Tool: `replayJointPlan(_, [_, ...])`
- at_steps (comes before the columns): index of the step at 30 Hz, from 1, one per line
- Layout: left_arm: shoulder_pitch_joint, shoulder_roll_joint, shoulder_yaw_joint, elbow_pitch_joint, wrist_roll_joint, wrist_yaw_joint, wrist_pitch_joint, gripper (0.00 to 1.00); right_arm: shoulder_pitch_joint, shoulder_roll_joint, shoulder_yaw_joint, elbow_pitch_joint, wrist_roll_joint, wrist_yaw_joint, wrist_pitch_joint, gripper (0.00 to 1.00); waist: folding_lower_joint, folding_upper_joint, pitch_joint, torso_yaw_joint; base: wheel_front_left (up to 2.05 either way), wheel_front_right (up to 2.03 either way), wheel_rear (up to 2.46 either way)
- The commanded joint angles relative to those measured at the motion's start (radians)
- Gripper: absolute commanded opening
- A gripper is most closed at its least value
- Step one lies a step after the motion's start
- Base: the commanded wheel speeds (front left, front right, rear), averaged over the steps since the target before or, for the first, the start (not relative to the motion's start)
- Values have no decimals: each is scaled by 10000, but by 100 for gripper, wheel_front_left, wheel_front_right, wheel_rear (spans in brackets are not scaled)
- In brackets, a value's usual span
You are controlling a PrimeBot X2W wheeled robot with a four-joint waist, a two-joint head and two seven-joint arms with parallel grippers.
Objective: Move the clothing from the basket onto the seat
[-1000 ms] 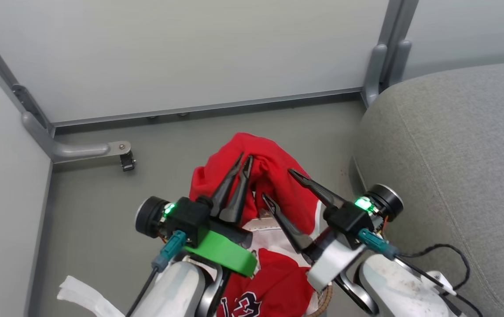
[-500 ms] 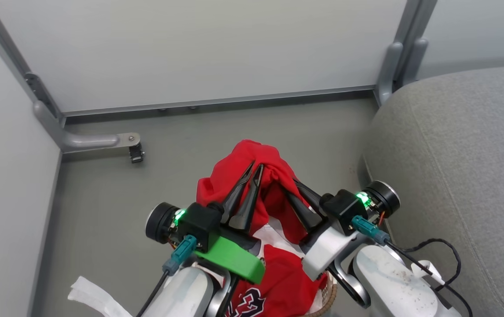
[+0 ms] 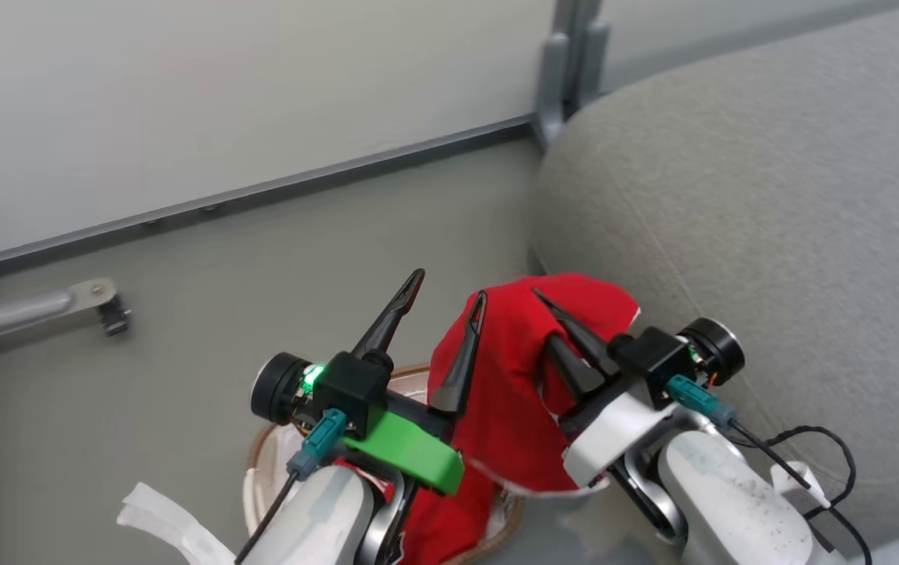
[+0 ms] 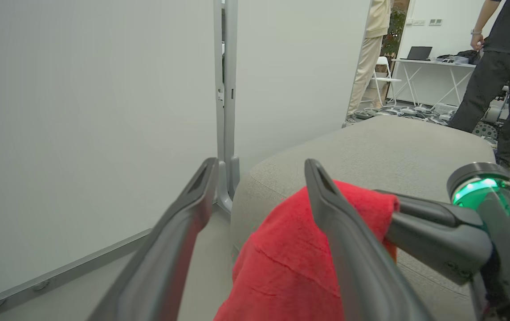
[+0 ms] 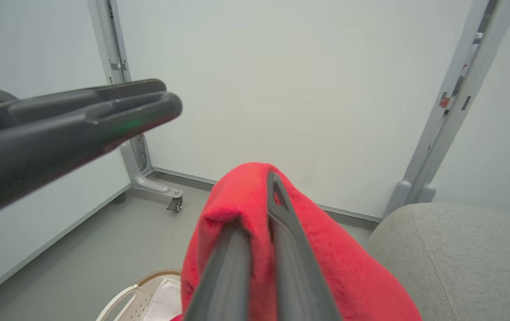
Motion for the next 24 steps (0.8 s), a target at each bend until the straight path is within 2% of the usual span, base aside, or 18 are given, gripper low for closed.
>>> replayJointPlan(1, [-194,39,23,53,18,-1,-9,100,71,-59,-120,-112,58,-12,-22,0,0,0,457,-1417,0,0,0])
replayJointPlan(6, [-407,42,4,156,92,3,-9,100,-157,-349,-688,-342,170,-13,-22,0,0,0,832,-2116,0,0,0])
replayJointPlan(11, [-675,53,-25,307,266,-49,-9,100,-913,-907,-1421,-506,130,-13,-22,0,0,0,1367,-2343,0,0,0])
replayJointPlan(17, [-1045,50,-94,558,475,-120,-9,100,-2363,-1990,-2671,-350,-247,-13,-22,0,0,0,2211,-2083,0,0,0])
replayJointPlan(24, [-1440,47,-94,720,769,-114,-11,100,-4280,-3159,-3878,390,-686,-13,-22,0,0,0,3326,-1417,0,0,0])
